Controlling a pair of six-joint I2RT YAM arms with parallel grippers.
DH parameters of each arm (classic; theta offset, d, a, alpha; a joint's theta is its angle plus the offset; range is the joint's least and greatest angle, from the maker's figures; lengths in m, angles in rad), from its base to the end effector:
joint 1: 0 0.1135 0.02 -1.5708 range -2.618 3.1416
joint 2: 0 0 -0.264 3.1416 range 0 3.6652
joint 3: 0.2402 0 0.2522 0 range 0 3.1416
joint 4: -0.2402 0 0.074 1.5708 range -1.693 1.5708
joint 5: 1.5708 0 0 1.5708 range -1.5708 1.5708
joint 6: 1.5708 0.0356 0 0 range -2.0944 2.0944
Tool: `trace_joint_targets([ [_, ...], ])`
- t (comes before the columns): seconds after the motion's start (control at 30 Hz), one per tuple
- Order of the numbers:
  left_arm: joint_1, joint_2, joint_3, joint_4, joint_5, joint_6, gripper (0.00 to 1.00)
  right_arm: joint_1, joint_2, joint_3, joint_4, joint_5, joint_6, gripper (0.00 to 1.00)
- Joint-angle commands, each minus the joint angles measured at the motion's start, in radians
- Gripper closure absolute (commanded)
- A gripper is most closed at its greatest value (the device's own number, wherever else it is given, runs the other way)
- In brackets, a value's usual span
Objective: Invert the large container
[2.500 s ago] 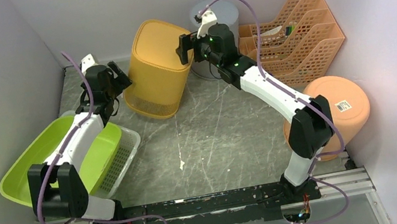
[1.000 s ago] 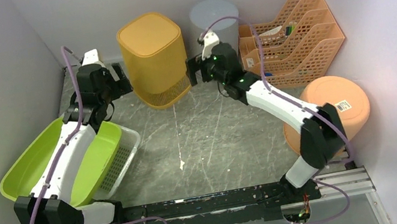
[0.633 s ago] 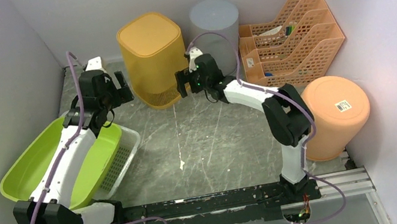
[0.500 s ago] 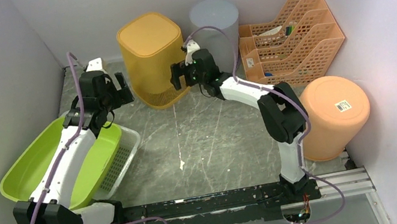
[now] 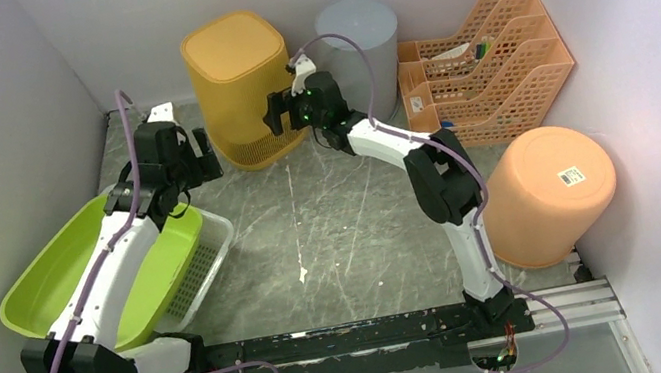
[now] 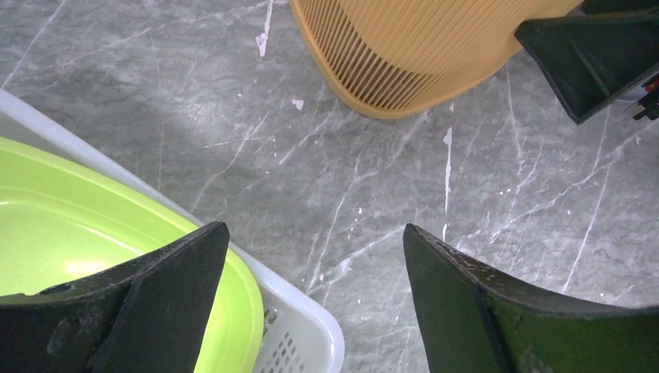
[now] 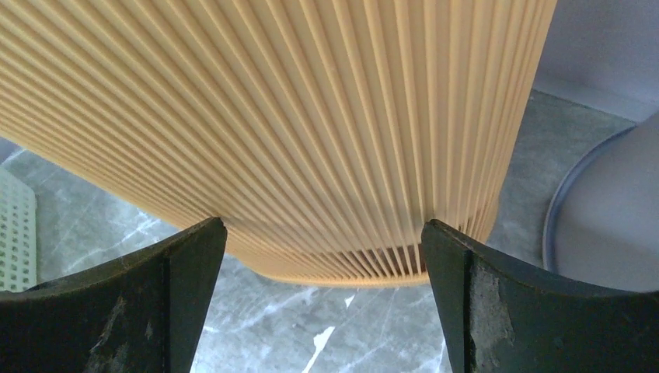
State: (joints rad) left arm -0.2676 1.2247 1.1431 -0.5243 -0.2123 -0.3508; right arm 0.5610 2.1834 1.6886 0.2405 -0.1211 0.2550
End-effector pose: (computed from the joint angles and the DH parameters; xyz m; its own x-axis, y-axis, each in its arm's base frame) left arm 0.2613 -0.0639 0.3397 -0.5472 -0.1983 -0.8132 -0.1029 0.9801 -0.1698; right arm 0.4394 0.2812 0.2385 -0.3643 0.0668 -0.9289 -0.5531 0.7869 0.2735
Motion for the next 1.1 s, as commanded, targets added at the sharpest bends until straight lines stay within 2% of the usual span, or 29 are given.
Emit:
trace_joint_targets([
  [0.0, -0.011, -0.043, -0.006, -0.052, -0.005, 0.009, 0.07, -0.001, -0.099, -0.077, 0.019, -0.002, -0.007, 0.0],
  [0.17, -0.049, -0.067, -0.054, -0.071, -0.03, -0.044, 0.1, 0.008, -0.352, -0.302, -0.005, 0.037, -0.018, 0.0],
  [0.33, -0.186, -0.051, -0.09, -0.117, -0.154, -0.118, 0.12, 0.011, -0.52, -0.426, -0.086, 0.094, -0.046, 0.0],
  [0.43, -0.228, -0.031, -0.098, -0.157, -0.198, -0.161, 0.13, 0.011, -0.601, -0.494, -0.087, 0.094, -0.036, 0.0],
  [0.83, -0.247, -0.106, -0.176, -0.27, -0.378, -0.246, 0.14, 0.013, -0.715, -0.595, -0.127, 0.089, -0.019, 0.0],
  [1.07, -0.246, -0.132, -0.24, -0.27, -0.428, -0.297, 0.17, 0.014, -0.743, -0.61, -0.156, 0.094, -0.033, 0.0],
])
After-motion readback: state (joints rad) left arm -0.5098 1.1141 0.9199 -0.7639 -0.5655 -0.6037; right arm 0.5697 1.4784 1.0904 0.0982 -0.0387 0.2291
